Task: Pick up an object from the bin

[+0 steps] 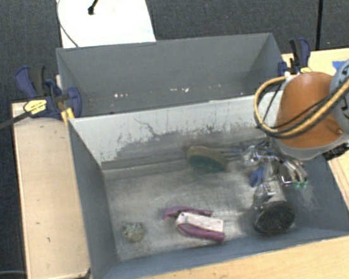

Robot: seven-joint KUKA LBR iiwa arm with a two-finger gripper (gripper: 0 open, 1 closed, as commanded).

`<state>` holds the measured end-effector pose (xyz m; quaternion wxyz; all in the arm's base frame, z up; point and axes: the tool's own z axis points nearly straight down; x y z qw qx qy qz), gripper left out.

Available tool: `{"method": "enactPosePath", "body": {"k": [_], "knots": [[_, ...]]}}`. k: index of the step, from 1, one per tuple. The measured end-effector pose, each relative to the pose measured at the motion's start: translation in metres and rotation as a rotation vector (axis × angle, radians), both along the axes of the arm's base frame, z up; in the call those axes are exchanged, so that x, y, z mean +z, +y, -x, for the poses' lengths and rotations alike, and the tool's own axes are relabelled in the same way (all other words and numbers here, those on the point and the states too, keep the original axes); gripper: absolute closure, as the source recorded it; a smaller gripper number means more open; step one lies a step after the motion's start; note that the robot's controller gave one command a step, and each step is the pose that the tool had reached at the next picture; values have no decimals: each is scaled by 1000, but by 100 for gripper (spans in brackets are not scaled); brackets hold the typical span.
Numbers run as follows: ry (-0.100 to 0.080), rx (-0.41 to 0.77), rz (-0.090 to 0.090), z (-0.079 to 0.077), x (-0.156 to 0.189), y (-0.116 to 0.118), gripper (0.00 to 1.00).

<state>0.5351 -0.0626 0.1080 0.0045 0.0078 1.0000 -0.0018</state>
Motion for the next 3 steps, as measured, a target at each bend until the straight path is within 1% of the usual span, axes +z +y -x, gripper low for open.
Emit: {"method": "enactPosePath", "body": {"k": [1, 2, 3], "knots": [[1, 84, -2, -40, -37, -53, 0], [-3, 85, -1, -41, -33, -51, 100], [-3, 200, 1, -32, 131, -51, 100]]}}
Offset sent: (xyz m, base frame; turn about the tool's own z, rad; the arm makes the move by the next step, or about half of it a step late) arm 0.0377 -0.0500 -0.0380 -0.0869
